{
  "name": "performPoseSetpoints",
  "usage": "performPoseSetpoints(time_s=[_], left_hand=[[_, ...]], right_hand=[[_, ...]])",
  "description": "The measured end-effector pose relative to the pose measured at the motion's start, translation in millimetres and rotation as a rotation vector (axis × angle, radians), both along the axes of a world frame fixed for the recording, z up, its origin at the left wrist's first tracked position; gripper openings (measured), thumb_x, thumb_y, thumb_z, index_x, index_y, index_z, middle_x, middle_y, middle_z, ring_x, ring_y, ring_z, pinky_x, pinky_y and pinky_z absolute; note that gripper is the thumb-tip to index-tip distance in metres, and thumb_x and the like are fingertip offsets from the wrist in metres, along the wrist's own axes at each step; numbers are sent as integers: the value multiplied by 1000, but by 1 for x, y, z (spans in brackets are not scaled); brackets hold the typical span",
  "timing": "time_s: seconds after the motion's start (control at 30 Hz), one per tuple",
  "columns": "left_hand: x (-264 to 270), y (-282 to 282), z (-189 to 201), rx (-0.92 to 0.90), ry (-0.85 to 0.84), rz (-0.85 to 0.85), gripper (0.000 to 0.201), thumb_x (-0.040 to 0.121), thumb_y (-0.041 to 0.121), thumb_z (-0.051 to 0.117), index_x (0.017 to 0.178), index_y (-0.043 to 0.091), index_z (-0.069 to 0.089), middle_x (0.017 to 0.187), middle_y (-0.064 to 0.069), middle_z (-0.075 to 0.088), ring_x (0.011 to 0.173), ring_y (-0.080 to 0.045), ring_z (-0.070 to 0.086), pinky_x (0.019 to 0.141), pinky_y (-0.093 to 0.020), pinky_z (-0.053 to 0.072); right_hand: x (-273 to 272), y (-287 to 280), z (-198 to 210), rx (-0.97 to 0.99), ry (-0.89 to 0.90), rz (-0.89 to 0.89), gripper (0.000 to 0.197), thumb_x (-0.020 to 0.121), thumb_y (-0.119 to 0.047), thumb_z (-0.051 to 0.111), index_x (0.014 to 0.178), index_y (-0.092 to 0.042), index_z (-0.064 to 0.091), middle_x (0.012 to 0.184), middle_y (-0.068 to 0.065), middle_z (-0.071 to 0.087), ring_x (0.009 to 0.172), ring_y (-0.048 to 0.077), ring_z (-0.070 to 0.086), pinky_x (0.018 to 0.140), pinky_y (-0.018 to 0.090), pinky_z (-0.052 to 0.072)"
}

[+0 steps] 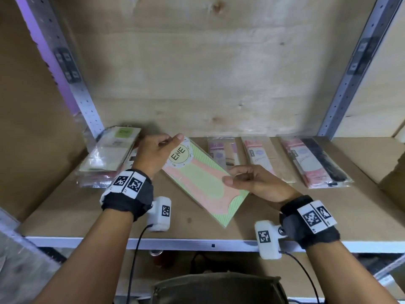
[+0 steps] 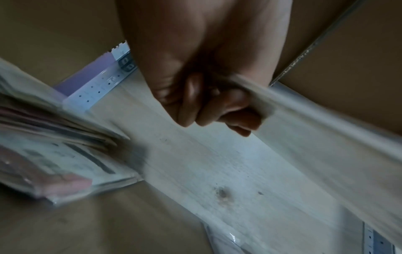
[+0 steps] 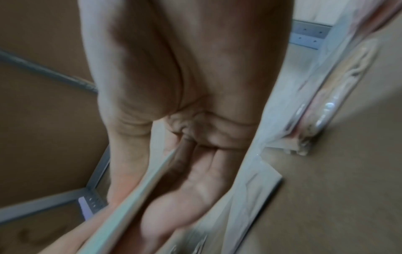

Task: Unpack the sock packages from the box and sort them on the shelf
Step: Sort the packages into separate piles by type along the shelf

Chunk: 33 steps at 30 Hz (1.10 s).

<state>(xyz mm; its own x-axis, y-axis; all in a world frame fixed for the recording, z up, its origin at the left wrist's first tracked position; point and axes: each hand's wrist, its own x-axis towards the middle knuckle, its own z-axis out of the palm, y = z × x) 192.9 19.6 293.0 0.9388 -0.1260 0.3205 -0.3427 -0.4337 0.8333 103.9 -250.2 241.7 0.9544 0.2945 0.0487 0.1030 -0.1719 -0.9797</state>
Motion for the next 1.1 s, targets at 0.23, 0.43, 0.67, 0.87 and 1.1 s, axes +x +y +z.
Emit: performPoseSetpoints(time_s=[0.23,0.43,0.67,0.87,1.1], left_hand=[[2,-7,-5,-279,189,0,33,93,37,67,93,5,74,78,-3,72,38,5,51,36,-7,35],[11,-5,-9,-523,415,27,31,91,49,65,83,20,72,81,-4,78,68,-18,69,61,-24,53],[-4,-28,-23,-305,332,-100,23,97,40,60,101,21,72,99,3,78,94,-17,73,79,-30,55],[-20,-34,-20,-31,409,-378,33,96,32,63,122,12,69,119,4,73,106,-1,67,87,-13,50],[-11,-30,-22,-199,383,-204,28,95,32,65,116,15,73,115,1,74,114,-18,66,93,-28,49]], right_hand=[[-2,-13,-5,189,75,-7,22,87,-28,74,98,-9,75,97,15,75,88,21,72,68,30,60],[-2,-11,-11,293,82,-155,15,81,-29,76,86,-15,77,96,13,75,85,17,71,64,25,59],[-1,15,-17,346,191,-74,12,84,-22,79,84,-15,69,90,5,73,79,14,70,62,26,58],[6,25,-14,395,158,-240,63,84,-46,75,111,10,62,101,18,71,80,29,59,71,34,52],[0,19,-16,283,225,-154,24,83,-24,79,98,-6,75,100,18,76,89,29,75,72,30,61]])
